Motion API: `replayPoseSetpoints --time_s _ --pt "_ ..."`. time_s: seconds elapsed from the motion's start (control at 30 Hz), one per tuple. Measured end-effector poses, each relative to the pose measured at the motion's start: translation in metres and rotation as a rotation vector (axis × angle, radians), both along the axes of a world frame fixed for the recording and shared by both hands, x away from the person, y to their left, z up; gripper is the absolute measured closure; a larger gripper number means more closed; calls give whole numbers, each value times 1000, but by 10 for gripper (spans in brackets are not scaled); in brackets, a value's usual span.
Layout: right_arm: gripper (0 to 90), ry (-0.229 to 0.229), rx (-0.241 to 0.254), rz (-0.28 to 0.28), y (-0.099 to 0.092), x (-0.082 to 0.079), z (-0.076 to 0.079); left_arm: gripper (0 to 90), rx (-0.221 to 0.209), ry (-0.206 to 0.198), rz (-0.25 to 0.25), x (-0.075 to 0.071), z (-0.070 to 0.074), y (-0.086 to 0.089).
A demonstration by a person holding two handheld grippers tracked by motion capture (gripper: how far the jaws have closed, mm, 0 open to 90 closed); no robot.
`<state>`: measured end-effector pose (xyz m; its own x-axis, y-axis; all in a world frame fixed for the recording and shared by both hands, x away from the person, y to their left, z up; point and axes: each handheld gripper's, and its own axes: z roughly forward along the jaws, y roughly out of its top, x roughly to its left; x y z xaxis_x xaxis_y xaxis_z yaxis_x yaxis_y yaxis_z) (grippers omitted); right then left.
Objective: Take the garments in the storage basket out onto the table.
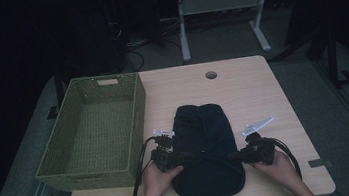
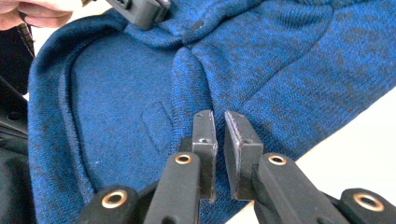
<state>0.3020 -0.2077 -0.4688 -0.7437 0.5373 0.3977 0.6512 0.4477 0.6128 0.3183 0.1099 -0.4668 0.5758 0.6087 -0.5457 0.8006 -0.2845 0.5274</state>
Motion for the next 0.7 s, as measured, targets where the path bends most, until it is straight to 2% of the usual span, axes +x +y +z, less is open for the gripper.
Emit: replayPoseSetpoints --time_s 0.07,0.13,0.17,0.2,0.33,0.53,0.63,0.7 --pt "822 8 1 1 0 0 0 752 -14 3 -3 -2 0 2" --pt "822 2 2 3 -1 -1 3 751 -21 -23 -3 -4 4 5" --pt "823 -1 24 12 -2 -4 5 758 -36 -33 2 -6 7 6" --pt "823 -1 24 12 -2 -4 5 758 -42 -39 0 -7 9 8" --pt "823 -16 41 40 -1 -13 12 783 -38 -49 -12 -13 14 11" --pt "823 3 25 53 0 -19 9 794 -17 -16 -33 -20 4 12" --pt "832 20 19 54 -1 -20 2 802 -28 -2 -29 -24 -3 14" --pt "834 30 34 52 -3 -22 -3 808 -34 3 -28 -27 -5 16"
